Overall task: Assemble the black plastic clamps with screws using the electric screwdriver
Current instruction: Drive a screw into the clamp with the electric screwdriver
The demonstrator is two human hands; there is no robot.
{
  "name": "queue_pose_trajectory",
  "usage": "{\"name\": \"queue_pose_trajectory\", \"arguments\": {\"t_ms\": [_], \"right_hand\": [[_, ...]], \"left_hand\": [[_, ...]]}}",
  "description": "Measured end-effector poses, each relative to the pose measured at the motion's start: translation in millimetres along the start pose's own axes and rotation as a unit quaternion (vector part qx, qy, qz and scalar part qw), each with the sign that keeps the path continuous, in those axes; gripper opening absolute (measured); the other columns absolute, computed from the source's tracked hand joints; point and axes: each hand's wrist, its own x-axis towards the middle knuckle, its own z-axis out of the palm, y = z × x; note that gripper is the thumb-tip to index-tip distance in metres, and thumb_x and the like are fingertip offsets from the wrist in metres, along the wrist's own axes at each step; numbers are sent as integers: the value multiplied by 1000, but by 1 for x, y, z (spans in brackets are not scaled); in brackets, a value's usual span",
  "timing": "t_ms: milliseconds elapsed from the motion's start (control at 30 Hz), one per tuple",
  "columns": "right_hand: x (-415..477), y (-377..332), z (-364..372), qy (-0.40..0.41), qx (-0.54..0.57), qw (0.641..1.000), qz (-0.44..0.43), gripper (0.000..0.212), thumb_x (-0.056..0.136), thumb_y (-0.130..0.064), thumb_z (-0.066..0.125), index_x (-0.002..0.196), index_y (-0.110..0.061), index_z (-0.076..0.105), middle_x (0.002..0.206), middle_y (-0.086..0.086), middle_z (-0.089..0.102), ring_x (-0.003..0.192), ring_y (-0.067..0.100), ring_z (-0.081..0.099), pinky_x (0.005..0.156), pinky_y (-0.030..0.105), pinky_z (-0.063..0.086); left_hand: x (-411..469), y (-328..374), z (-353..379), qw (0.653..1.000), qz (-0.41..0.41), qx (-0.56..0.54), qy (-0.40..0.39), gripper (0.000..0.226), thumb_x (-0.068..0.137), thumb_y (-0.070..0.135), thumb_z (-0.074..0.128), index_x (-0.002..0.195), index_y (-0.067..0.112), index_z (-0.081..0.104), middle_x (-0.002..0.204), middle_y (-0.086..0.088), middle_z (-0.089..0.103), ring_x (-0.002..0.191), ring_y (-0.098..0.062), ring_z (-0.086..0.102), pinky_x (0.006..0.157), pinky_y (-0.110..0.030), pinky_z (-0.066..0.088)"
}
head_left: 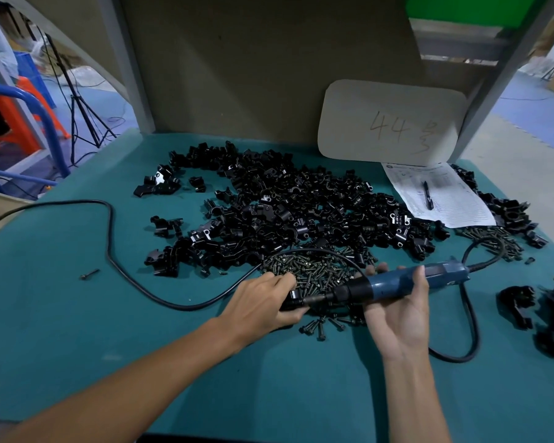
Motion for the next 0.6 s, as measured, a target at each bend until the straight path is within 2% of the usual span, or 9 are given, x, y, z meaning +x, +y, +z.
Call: {"name": "queue_pose_trajectory", "arguments": {"t_ms": [333, 600], "right_hand": [[5, 1, -4, 19, 6, 1000, 14, 29, 98, -51, 63, 102, -24, 55, 98, 3, 64, 95, 22, 65, 105, 46, 50], [-1, 2, 2, 29, -7, 1000, 10, 29, 99, -52, 60, 103, -23, 54, 96, 3, 63, 92, 22, 65, 97, 44, 54]], "left_hand": [[1, 1, 0, 1000, 1, 2, 2, 33, 86, 47, 67, 83, 18, 50, 67, 14, 40, 57, -11, 37, 47, -24, 28], [1, -1, 1, 1000, 11, 7, -4, 32, 89, 50, 55, 83, 19, 48, 67, 14, 42, 57, -11, 38, 47, -23, 27]]}}
